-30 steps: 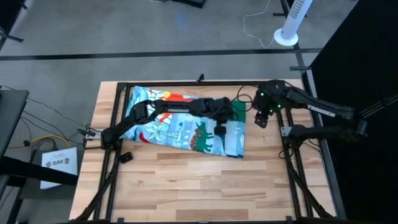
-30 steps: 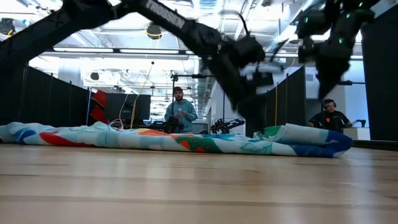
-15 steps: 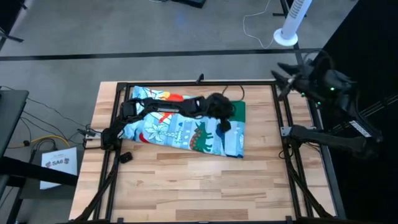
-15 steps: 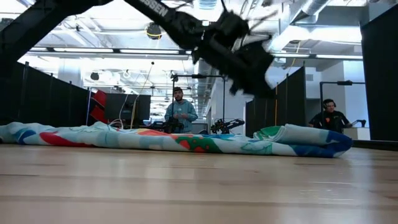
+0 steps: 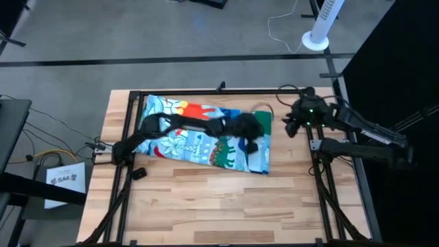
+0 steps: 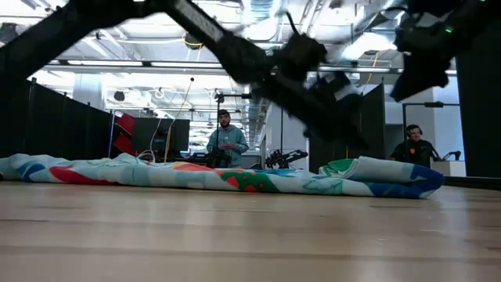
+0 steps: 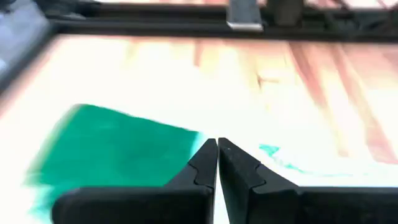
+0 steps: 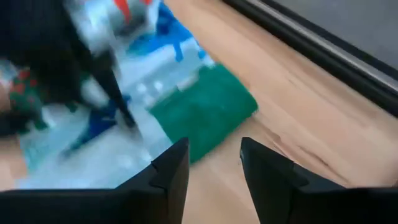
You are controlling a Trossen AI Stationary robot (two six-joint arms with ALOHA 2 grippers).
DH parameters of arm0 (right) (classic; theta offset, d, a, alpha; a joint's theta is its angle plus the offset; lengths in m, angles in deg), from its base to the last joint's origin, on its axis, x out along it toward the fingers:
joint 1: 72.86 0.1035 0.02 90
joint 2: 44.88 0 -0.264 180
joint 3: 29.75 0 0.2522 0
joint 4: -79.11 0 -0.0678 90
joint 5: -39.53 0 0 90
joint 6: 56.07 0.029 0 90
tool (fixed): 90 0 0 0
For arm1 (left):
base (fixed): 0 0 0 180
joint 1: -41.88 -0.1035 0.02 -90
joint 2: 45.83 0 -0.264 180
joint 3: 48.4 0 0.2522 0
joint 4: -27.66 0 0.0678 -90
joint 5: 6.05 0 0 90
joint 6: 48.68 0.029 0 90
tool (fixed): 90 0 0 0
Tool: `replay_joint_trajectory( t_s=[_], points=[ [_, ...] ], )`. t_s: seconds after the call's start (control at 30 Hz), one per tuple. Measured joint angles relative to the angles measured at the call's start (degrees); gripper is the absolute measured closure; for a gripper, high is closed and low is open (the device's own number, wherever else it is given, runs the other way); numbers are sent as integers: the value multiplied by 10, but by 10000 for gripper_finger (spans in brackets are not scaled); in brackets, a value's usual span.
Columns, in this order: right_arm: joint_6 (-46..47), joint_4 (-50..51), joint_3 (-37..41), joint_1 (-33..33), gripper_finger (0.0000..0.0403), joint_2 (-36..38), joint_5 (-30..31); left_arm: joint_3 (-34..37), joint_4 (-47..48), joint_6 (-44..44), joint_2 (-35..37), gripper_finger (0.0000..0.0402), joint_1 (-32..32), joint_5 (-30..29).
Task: Roll towel
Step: Roll the multicolor dinosaur print towel
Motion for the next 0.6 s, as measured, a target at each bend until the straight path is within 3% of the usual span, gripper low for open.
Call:
replay_joint_trajectory(
  t_s=[0.13, 0.23, 0.47, 0.6],
  points=[
    [122, 12, -2, -18, 289, -72, 15, -7, -9, -18, 1, 402, 9, -22],
    [173, 26, 7, -22, 302, -121, -14, -12, -18, -35, -2, 402, 7, -25],
    [203, -4, 94, -15, 392, -182, -62, -2, 77, 31, -8, 402, 4, -60],
    [171, -103, 148, 6, 400, -181, -63, -1, 144, 83, 5, 402, 2, -65]
  ],
)
